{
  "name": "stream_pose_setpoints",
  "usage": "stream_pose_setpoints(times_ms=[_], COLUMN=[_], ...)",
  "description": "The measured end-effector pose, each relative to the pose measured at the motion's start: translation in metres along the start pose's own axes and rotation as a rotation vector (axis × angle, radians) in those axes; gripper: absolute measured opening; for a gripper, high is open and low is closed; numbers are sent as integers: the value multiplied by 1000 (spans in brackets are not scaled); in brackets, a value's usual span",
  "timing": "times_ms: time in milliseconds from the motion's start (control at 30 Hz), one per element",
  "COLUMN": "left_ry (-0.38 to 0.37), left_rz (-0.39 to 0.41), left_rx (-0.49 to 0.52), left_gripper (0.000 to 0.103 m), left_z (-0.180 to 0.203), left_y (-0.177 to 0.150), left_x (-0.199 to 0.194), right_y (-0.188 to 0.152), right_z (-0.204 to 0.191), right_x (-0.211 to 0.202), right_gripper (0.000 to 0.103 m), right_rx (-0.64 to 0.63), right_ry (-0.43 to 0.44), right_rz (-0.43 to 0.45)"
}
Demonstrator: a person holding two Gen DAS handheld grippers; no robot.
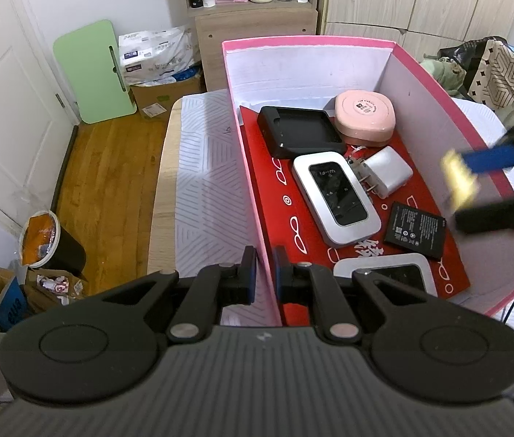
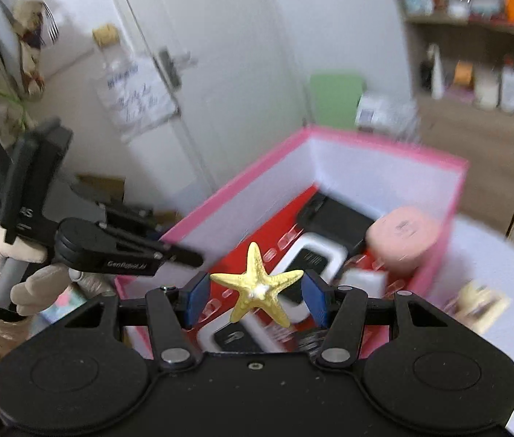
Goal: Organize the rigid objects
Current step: 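Carry the yellow starfish into the pink box and release it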
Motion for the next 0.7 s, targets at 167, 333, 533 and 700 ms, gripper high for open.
stream_pose_setpoints(times_ms=[167, 333, 533, 700], left_ry=[-8, -29, -30, -29], left_rz=[0, -2, 1, 2], left_rx=[-10, -23, -18, -19], left_gripper=[9, 11, 11, 11], left_z=[-1, -3, -2, -2], left_y=[0, 0, -1, -1], left_x=[0, 2, 2, 2], right_y=[-5, -11, -11, -9], right_z=[-4, -2, 11, 16], right_x=[47, 80, 96, 84], right_gripper=[61, 61, 62, 62], right_rx=[167, 162, 348, 342], right_ry=[40, -22, 31, 28], right_rz=[-179, -238, -274, -239])
Point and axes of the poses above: each gripper's, at about its wrist camera, not at the fingertips, and x roughly the way its jaws point, z to its right, y to its top, the point moved 4 cm from there along x, roughly the way its jaws point, and after that the axes turned 15 degrees about z, right-handed, at the moved point
